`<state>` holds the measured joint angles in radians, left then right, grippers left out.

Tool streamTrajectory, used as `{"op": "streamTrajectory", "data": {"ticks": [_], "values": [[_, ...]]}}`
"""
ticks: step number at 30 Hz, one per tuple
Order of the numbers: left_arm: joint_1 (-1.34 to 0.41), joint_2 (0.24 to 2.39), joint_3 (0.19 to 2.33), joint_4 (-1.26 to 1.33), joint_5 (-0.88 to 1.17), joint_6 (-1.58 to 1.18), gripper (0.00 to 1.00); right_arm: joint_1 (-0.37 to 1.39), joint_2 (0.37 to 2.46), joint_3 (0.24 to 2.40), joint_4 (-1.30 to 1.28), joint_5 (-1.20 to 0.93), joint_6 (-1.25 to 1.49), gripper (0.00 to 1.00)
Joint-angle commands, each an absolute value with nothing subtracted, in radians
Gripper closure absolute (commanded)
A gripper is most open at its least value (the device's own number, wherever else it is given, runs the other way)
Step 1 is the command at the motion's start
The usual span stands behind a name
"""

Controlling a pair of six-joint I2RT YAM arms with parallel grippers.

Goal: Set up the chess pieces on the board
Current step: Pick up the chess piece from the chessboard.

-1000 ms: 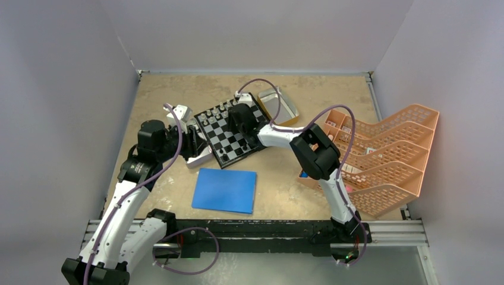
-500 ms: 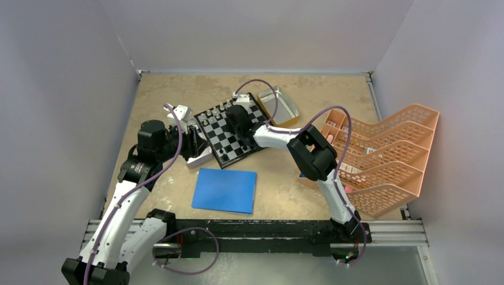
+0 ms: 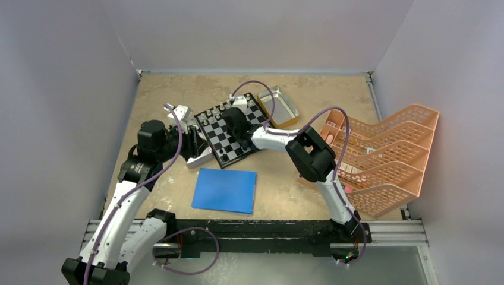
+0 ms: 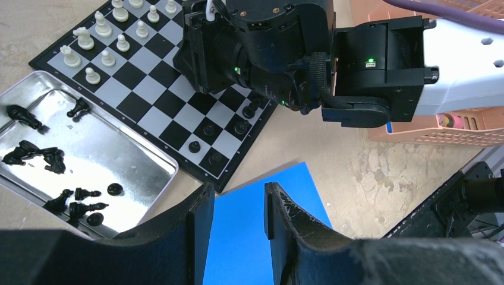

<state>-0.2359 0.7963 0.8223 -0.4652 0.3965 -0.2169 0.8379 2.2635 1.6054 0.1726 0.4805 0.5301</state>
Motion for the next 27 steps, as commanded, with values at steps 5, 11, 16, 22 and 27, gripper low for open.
{"op": "streamTrajectory", "data": {"ticks": [5, 11, 16, 22, 27], "values": [[-0.236, 0.805, 0.821, -0.425, 0.409, -0.247, 0.64, 0.842, 2.204, 1.514, 0.188, 0.464, 0.464, 0.85], [-0.236, 0.853, 0.831, -0.424, 0.453, -0.304, 0.66, 0.842, 2.105, 1.398, 0.308, 0.443, 0.371, 0.88], [-0.235, 0.938, 0.846, -0.402, 0.491, -0.375, 0.67, 0.830, 2.006, 1.275, 0.453, 0.428, 0.268, 0.90], [-0.231, 1.091, 0.939, -0.381, 0.548, -0.453, 0.68, 0.820, 1.896, 1.113, 0.634, 0.415, 0.125, 0.91], [-0.221, 1.219, 1.054, -0.369, 0.592, -0.498, 0.71, 0.822, 1.757, 1.023, 0.718, 0.368, 0.031, 0.92]]}}
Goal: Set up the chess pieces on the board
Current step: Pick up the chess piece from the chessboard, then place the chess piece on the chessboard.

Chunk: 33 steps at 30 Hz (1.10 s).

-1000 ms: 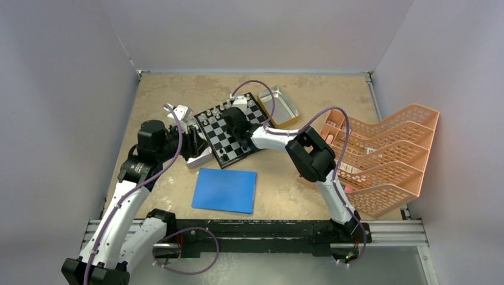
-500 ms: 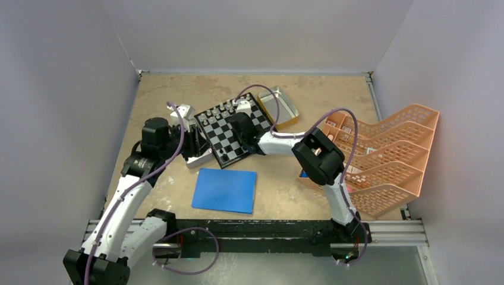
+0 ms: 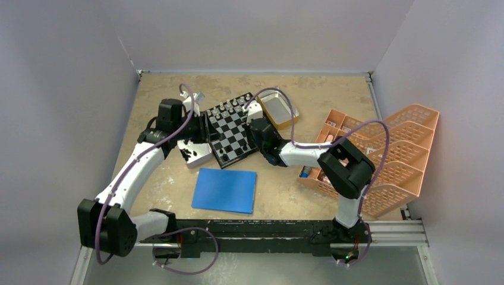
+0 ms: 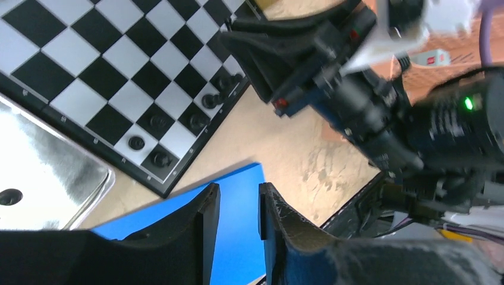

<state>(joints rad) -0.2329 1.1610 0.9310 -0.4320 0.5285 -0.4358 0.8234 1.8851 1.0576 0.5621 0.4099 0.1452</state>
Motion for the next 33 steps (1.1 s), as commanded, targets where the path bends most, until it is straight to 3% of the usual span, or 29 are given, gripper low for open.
{"op": "streamTrajectory", "data": {"ticks": [1, 11, 18, 33], "values": [[-0.218, 1.238, 1.076, -0.368, 0.597, -0.508, 0.72, 0.822, 1.739, 1.004, 0.734, 0.352, 0.016, 0.92], [-0.207, 1.355, 1.267, -0.368, 0.796, -0.458, 0.70, 0.835, 1.547, 0.783, 0.971, 0.080, -0.218, 0.92], [-0.208, 1.342, 1.306, -0.402, 0.883, -0.404, 0.68, 0.897, 1.484, 0.574, 1.311, -0.016, -0.457, 0.92], [-0.233, 1.382, 1.230, -0.397, 1.012, -0.342, 0.65, 0.915, 1.466, 0.574, 1.320, -0.049, -0.452, 0.92]]}}
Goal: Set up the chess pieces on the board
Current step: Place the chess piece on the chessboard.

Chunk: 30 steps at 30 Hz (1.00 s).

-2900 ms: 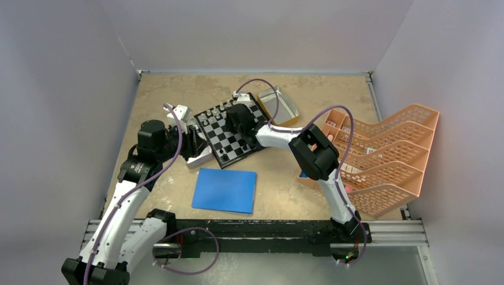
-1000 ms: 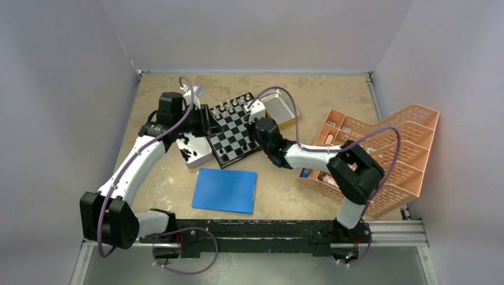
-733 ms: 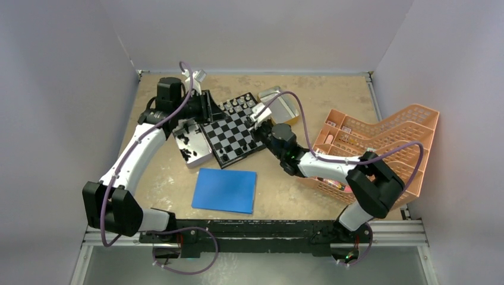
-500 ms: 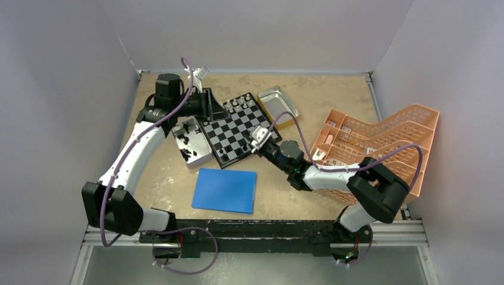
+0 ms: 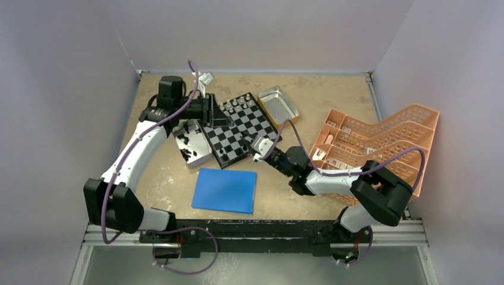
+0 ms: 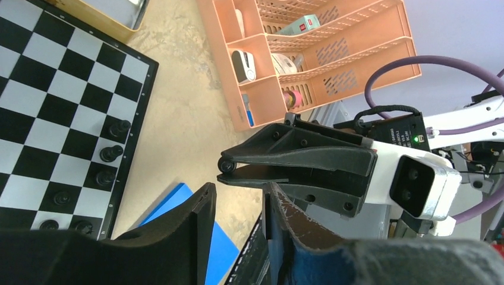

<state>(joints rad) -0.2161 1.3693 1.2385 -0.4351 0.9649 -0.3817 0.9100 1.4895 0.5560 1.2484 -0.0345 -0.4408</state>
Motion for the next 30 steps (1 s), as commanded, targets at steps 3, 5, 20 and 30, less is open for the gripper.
{"op": "streamTrajectory", "data": {"ticks": [3, 5, 20, 30], "values": [[-0.268, 1.401, 1.233, -0.392, 0.969, -0.341, 0.65, 0.917, 1.469, 0.583, 1.314, -0.049, -0.438, 0.92], [-0.294, 1.402, 1.231, -0.391, 0.911, -0.338, 0.65, 0.924, 1.473, 0.585, 1.306, -0.046, -0.432, 0.92], [-0.348, 1.422, 1.225, -0.440, 0.807, -0.260, 0.73, 0.930, 1.457, 0.568, 1.308, -0.037, -0.413, 0.92], [-0.350, 1.422, 1.217, -0.447, 0.856, -0.249, 0.73, 0.930, 1.463, 0.571, 1.308, -0.032, -0.405, 0.92]]}}
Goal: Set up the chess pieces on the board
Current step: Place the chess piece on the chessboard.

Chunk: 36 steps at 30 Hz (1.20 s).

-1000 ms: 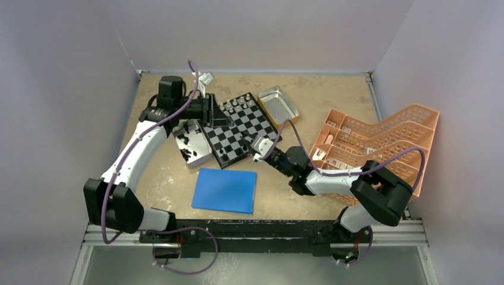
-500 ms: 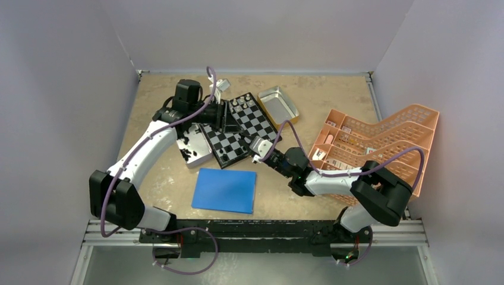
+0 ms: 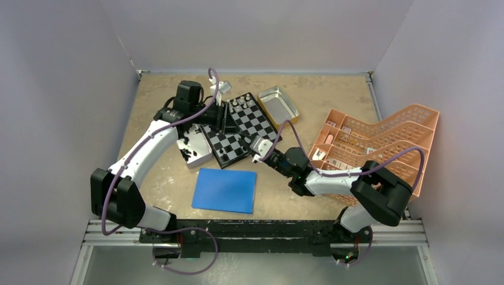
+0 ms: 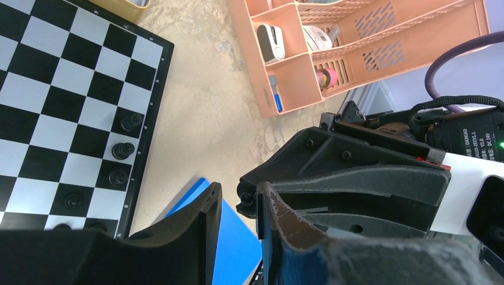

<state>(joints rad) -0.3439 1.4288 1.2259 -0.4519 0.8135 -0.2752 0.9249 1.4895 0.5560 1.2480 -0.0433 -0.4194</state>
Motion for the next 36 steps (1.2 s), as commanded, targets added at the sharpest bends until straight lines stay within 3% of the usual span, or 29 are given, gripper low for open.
{"op": "streamTrajectory", "data": {"ticks": [1, 7, 12, 17, 19, 22, 26, 28, 29, 30, 36], "values": [[-0.350, 1.421, 1.216, -0.450, 0.859, -0.248, 0.73, 0.931, 1.463, 0.572, 1.308, -0.032, -0.405, 0.92], [-0.351, 1.427, 1.217, -0.455, 0.874, -0.242, 0.76, 0.931, 1.464, 0.571, 1.298, -0.032, -0.402, 0.92], [-0.353, 1.426, 1.201, -0.423, 0.927, -0.262, 0.84, 0.931, 1.475, 0.575, 1.300, -0.053, -0.394, 0.92], [-0.359, 1.441, 1.202, -0.424, 0.945, -0.262, 1.00, 0.931, 1.481, 0.572, 1.282, -0.072, -0.388, 0.91], [-0.360, 1.448, 1.203, -0.419, 0.934, -0.268, 1.00, 0.932, 1.483, 0.576, 1.271, -0.076, -0.385, 0.88], [-0.363, 1.463, 1.222, -0.443, 0.902, -0.263, 1.00, 0.933, 1.456, 0.569, 1.258, -0.056, -0.354, 0.71], [-0.366, 1.462, 1.232, -0.436, 0.802, -0.259, 1.00, 0.929, 1.387, 0.516, 1.247, -0.049, -0.270, 0.40], [-0.369, 1.466, 1.245, -0.438, 0.747, -0.259, 1.00, 0.930, 1.343, 0.515, 1.182, -0.039, -0.239, 0.21], [-0.372, 1.468, 1.252, -0.437, 0.717, -0.259, 1.00, 0.929, 1.320, 0.516, 1.150, -0.025, -0.219, 0.07], [-0.375, 1.469, 1.256, -0.436, 0.682, -0.259, 1.00, 0.929, 1.294, 0.516, 1.122, -0.010, -0.194, 0.02], [-0.402, 1.493, 1.267, -0.431, 0.455, -0.291, 1.00, 0.929, 1.171, 0.542, 0.938, 0.161, -0.017, 0.01]]}}
